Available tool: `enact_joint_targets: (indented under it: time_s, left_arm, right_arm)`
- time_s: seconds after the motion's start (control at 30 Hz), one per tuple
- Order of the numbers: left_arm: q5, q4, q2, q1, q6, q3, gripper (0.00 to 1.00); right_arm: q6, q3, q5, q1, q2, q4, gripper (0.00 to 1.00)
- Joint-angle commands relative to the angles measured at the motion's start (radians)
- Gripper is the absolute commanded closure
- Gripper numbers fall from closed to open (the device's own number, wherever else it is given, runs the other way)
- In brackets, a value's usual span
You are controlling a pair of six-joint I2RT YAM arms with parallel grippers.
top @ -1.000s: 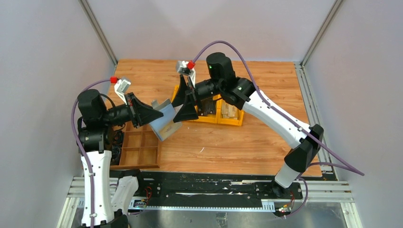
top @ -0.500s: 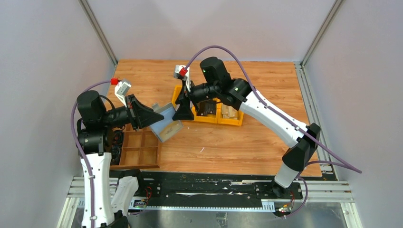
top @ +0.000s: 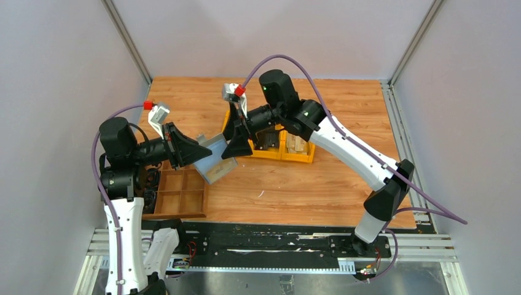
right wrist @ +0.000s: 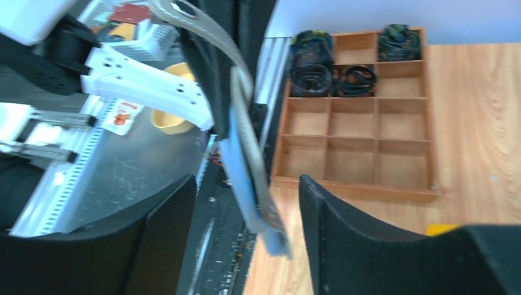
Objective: Take the credit cards out of the card holder
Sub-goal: Remove the credit card from the card holder.
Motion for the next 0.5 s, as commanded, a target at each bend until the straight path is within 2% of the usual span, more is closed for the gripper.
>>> enact_joint_targets:
  time_s: [0.0,0.13,0.2,0.33,0.37,0.4,0.43,0.47]
  left_arm:
    - [0.022,0.003,-0.009,-0.001,0.003,0.027,1.00]
    - [0.022,0.003,-0.004,-0.002,0.003,0.032,1.00]
    - [0.023,0.002,-0.006,-0.002,0.003,0.031,1.00]
    - [0.019,0.002,-0.012,-0.002,0.000,0.034,1.00]
    - [0.015,0.001,-0.011,-0.002,-0.002,0.034,0.98]
    - [0.010,0.002,-0.010,-0.002,-0.003,0.034,0.83]
    - [0.009,0.001,-0.010,-0.002,-0.006,0.035,0.59]
    - [0.009,0.002,-0.010,-0.002,-0.011,0.033,0.42]
  right_arm:
    - [0.026,0.029,-0.151,0.021,0.013,0.028,0.38]
    - [0.031,0.039,-0.152,0.023,0.032,0.013,0.55]
    - [0.032,0.057,-0.152,0.026,0.051,-0.008,0.66]
    - [0.047,0.103,-0.132,0.031,0.080,-0.026,0.98]
    - [0.065,0.112,-0.114,0.029,0.087,-0.024,1.00]
    - [0.094,0.119,-0.104,0.025,0.089,-0.013,1.00]
    - [0.119,0.119,-0.104,0.016,0.089,0.003,1.00]
    - [0.181,0.105,-0.110,0.003,0.081,0.067,1.00]
